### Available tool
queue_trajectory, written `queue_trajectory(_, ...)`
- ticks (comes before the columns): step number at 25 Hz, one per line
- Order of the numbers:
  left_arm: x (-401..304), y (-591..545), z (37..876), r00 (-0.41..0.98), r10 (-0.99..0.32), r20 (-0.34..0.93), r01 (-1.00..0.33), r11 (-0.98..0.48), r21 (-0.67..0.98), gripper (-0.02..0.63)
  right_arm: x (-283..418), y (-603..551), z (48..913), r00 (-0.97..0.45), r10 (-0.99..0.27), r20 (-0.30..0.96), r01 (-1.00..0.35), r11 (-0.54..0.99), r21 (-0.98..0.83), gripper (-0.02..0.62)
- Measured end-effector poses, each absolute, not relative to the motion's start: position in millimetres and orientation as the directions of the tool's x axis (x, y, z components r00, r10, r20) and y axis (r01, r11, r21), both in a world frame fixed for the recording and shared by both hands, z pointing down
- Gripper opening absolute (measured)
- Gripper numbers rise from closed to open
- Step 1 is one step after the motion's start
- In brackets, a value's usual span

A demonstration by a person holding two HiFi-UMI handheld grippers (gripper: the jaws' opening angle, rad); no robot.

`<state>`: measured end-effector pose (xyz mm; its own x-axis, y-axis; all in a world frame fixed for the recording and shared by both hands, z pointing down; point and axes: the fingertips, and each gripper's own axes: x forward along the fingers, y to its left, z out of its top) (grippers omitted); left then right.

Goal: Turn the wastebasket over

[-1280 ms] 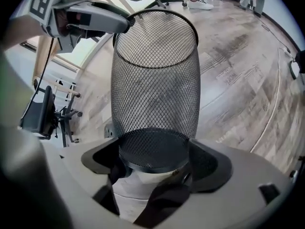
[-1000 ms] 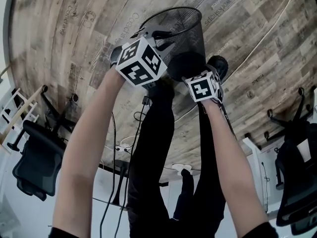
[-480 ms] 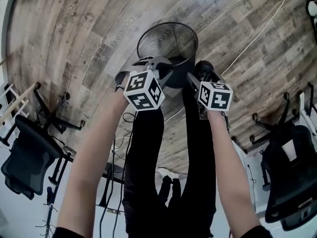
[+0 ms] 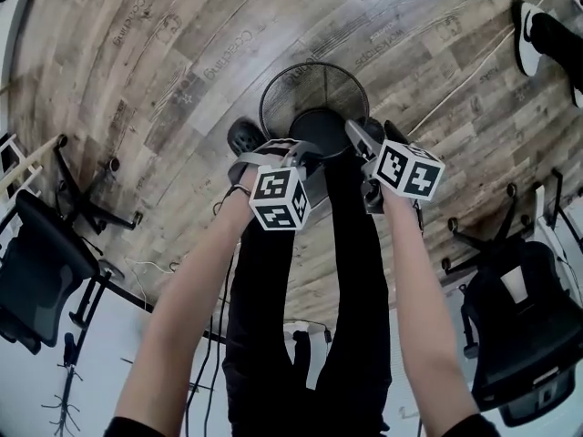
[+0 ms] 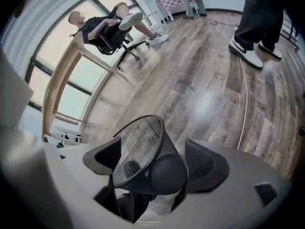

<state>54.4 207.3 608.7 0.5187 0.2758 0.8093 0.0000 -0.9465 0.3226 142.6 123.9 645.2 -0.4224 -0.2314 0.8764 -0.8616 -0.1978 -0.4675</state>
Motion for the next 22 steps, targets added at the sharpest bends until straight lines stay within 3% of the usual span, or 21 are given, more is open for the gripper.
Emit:
queue_trajectory(3,53.0,226.5,608.9,0.513,0.297,0.806,0.019,-0.942,0.335,0.049,130.7,137.5,654.4,-0.432,-0.146,0.890,-0.866,-0.208,-0.455,0.428)
queue_trajectory(4,51.7,232.5,609.1,0.510,0.302,0.805,0.024,-0.941,0.338,0.048,130.6,143.6,656.9,-0.414,-0.118,0.902,-0.879,-0.203,-0.430,0.327)
queue_trajectory(5,50.1,237.9,609.5,0.508,0.308,0.805,0.025,-0.939,0.343,0.048,131.7,149.2,659.2,-0.389,-0.095,0.916,-0.896,-0.194,-0.400,0.150)
queue_trajectory(6,48.1,242.4,609.8,0.507,0.313,0.803,0.025,-0.937,0.349,0.048,131.7,153.5,660.7,-0.371,-0.078,0.925,-0.907,-0.181,-0.380,0.111)
queue_trajectory(15,38.2,248.4,611.3,0.506,0.321,0.801,0.012,-0.931,0.365,0.048,118.2,152.7,657.8,-0.392,-0.052,0.918,-0.913,-0.099,-0.396,0.103)
queue_trajectory(22,17.0,210.8,619.9,0.485,0.268,0.832,-0.003,-0.951,0.308,0.046,92.8,113.3,657.4,-0.445,-0.125,0.887,-0.893,-0.017,-0.450,0.104)
